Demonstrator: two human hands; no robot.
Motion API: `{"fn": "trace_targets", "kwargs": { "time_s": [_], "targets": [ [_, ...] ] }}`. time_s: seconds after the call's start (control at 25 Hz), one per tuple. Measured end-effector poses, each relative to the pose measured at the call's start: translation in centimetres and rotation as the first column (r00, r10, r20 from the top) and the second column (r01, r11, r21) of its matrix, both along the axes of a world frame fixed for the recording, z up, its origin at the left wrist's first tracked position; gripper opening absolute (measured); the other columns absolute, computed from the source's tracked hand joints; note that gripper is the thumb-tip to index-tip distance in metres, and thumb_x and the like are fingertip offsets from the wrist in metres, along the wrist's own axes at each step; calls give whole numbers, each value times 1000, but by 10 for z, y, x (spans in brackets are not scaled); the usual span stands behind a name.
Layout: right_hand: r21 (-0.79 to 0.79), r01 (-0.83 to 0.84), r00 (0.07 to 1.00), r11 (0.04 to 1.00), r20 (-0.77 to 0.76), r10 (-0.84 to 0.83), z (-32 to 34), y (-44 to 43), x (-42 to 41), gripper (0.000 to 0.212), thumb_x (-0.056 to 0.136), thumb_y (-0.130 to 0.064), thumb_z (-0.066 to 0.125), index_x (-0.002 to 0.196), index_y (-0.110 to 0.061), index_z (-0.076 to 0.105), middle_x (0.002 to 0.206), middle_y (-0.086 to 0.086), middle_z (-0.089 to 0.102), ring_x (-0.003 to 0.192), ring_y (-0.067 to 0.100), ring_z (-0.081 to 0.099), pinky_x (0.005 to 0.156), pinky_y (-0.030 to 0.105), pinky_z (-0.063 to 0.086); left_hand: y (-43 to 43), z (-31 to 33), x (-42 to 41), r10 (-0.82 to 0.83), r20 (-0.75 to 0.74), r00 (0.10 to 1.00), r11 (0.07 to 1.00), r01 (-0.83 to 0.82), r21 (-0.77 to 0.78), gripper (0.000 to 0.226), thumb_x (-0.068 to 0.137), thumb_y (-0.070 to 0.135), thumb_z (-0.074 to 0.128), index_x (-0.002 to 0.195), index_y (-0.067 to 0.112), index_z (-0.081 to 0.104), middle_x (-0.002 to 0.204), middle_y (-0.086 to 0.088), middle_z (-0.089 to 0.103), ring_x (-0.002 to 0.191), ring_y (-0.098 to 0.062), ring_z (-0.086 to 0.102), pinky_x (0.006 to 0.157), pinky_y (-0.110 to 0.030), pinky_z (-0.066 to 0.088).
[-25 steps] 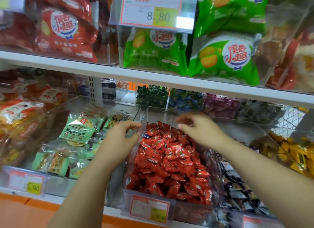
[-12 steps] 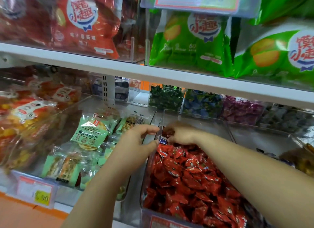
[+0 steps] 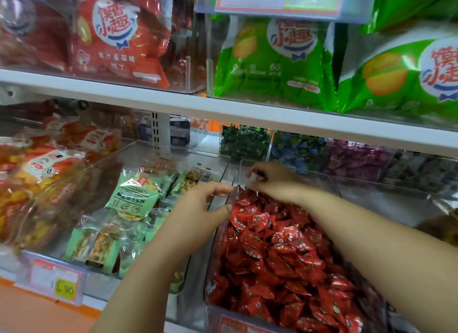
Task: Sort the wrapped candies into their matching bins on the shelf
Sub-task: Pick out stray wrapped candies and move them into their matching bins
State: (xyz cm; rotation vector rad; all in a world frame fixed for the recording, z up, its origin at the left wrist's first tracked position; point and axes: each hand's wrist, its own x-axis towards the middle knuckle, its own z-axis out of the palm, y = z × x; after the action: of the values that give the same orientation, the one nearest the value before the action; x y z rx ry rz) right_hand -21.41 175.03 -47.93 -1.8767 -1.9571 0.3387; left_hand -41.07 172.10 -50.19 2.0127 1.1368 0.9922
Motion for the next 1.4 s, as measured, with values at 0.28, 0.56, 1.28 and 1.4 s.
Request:
{"fn": "trace_targets", "kwargs": {
  "time_s": [0.28,0.56,1.28,1.4],
  "targets": [
    [301,132,991,944,-46,-124,22,-86,37,19,84,-4,59,96,-18,64,84,-11,57,74,6,52,58,-2,33,-10,11,7,36,-66,997,999,-34,30,31,89,18,60,119,25,60,113,16,54,106,2,45,89,-15,30],
    [284,410,912,867,-106,-396,17,-160,103,27,89,-11,56,114,-15,62,86,1,61,67,7,47,54,9,34,-41,24,46,18,-71,997,962,3,274,28,88,13,59,113,23,64,113,8,60,103,-7,54,86,-11,33],
    [-38,8,961,999,-277,-18,-6,-131,120,15,88,-36,58,95,-46,67,115,-35,50,107,-16,48,96,15,36,29,13,179,-581,-653,485,814,356,-459,50,93,38,52,140,30,39,143,8,39,127,-9,38,95,-19,25],
    [-40,-10,957,999,-291,-2,-4,-133,119,16,89,-34,58,99,-44,66,117,-36,49,104,-22,44,94,11,33,24,22,164,-605,-698,383,794,355,-493,50,91,44,53,139,37,39,146,11,36,131,-10,36,97,-20,24]
  ]
}}
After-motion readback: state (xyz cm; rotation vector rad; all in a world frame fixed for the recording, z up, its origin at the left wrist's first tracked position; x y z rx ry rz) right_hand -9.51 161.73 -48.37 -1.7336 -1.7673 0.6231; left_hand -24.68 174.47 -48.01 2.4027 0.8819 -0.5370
